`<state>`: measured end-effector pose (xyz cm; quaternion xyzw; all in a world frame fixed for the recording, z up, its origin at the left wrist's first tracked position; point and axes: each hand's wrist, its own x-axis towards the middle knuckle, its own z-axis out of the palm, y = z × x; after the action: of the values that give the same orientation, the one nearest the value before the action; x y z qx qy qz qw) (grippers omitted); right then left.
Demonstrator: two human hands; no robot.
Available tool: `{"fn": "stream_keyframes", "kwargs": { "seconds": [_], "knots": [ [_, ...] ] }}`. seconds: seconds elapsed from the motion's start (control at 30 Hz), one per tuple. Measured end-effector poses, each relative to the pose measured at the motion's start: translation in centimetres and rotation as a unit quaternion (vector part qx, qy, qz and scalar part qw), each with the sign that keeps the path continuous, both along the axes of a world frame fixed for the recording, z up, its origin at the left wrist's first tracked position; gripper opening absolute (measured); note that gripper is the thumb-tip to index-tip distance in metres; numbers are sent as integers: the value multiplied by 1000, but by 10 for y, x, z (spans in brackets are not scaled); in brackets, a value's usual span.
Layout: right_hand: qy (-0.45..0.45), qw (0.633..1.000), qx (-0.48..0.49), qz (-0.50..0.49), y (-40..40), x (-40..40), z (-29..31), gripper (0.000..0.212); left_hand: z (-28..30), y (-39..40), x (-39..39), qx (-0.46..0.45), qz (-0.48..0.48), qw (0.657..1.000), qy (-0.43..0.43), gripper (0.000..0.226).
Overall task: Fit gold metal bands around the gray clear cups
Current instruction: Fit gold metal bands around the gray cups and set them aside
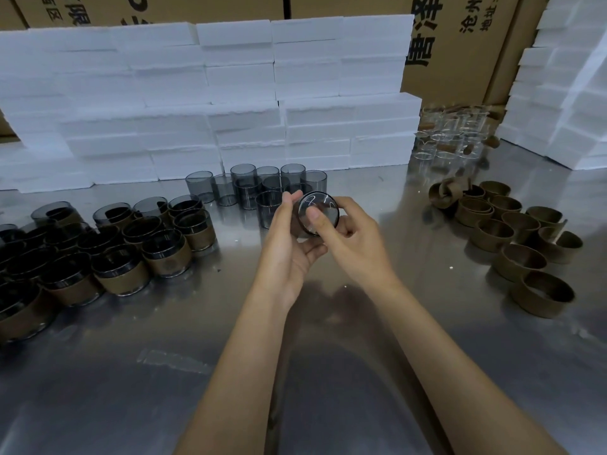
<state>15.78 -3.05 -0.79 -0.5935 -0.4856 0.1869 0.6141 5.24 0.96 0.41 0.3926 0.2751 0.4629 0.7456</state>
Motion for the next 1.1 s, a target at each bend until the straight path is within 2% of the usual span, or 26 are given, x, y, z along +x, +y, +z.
{"fn": "stream_keyframes", "kwargs": {
  "seconds": [0.17, 0.33, 0.43, 0.53, 0.6, 0.7, 0.73, 0.9, 1.0, 1.1],
  "knots": [
    [7, 1000, 21, -20, -1, 2, 4, 32, -1, -1, 1, 11, -43, 999, -18, 62],
    [28, 998, 1, -56, 2, 9, 2, 40, -4, -4, 6, 12, -30, 999, -31, 65],
    [59, 996, -22, -59, 6, 12, -4, 45, -9, -4, 9, -5, -24, 999, -32, 57],
    [91, 990, -69, -77, 9, 15, -7, 52, -14, -3, 11, -17, -44, 998, -35, 35],
    [102, 987, -82, -91, 8, 18, -7, 47, -18, -3, 14, -26, -49, 998, -29, 33],
    [42, 980, -80, -178, 1, 41, -1, 23, -22, -2, 18, -59, -39, 997, -34, 33],
    [7, 970, -97, -221, -2, 55, 3, 23, -22, -1, 19, -72, -37, 996, -44, 35],
    [-137, 901, -202, -357, -3, 142, 25, 39, -22, 5, 20, -83, -50, 992, -76, 54],
    [-195, 864, -298, -356, 1, 184, 23, 58, -23, 7, 21, -84, -59, 992, -72, 62],
    [-212, 845, -363, -331, 6, 207, 15, 74, -25, 10, 24, -79, -70, 992, -71, 54]
  ]
}}
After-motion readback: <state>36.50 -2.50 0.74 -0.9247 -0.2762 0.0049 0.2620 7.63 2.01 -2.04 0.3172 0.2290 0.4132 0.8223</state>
